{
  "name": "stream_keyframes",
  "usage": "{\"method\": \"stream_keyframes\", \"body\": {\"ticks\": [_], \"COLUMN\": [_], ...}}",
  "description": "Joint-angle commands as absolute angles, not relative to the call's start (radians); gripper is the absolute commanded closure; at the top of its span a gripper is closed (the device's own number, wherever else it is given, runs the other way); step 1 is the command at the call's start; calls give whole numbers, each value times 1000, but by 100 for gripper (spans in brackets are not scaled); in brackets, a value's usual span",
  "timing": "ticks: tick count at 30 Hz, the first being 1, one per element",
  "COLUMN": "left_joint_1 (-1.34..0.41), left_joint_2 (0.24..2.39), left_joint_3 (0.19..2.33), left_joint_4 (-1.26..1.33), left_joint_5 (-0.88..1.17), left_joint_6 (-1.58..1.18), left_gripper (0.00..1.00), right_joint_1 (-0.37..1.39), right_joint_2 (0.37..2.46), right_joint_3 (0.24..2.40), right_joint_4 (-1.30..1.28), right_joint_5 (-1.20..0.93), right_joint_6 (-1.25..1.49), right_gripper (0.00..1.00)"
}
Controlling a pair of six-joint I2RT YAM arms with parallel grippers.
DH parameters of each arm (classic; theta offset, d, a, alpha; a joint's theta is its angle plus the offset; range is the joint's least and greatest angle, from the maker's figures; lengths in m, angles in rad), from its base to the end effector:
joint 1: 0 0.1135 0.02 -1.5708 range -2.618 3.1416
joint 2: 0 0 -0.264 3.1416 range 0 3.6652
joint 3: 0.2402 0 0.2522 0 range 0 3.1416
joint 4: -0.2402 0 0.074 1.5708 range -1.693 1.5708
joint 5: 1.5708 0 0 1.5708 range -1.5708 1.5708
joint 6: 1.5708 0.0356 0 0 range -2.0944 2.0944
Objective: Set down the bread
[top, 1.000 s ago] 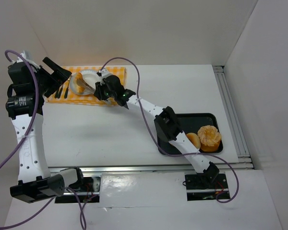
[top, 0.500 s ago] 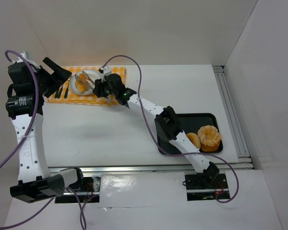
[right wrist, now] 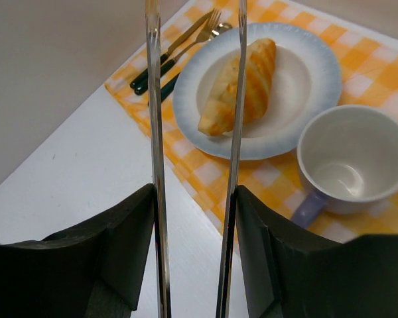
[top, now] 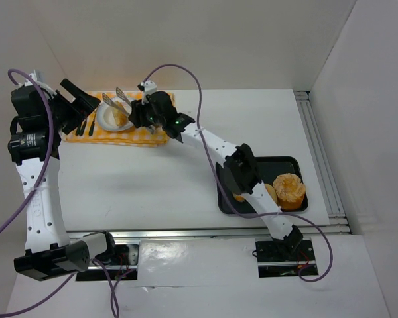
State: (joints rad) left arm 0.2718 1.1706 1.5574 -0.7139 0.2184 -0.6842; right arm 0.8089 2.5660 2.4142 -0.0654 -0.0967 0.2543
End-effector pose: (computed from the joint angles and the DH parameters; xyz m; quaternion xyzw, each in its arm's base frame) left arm 0.2182 0.0528 0.4697 -0.3153 0.7466 -0.2053 0.5487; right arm 0.4114 0.4362 0.2559 -0.2423 0.7406 0.3496 0.5201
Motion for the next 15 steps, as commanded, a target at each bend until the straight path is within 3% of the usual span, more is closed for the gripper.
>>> {"method": "stream_keyframes", "body": {"ticks": [1, 6, 10, 15], "left_joint_1": [276, 276, 276, 276], "left_joint_2": [1140, 1149, 1140, 1131], "left_joint_3": [1557, 1537, 1526, 1506], "left_joint_4": [-663, -663, -653, -653], "left_joint_5": [233, 253, 262, 273], "left_joint_6": [-663, -663, -663, -644], "left_gripper": [1, 1, 1, 1], "right_joint_1": [804, 795, 776, 736], "right_joint_2": [2277, 2038, 1800, 1483], "right_joint_3": [2326, 2143, 1773, 1459], "right_joint_4": [-107, -262, -258, -327], "right_joint_5": [-25, 96, 155, 199], "right_joint_6": [210, 210, 238, 313], "right_gripper": [43, 44, 45, 45]}}
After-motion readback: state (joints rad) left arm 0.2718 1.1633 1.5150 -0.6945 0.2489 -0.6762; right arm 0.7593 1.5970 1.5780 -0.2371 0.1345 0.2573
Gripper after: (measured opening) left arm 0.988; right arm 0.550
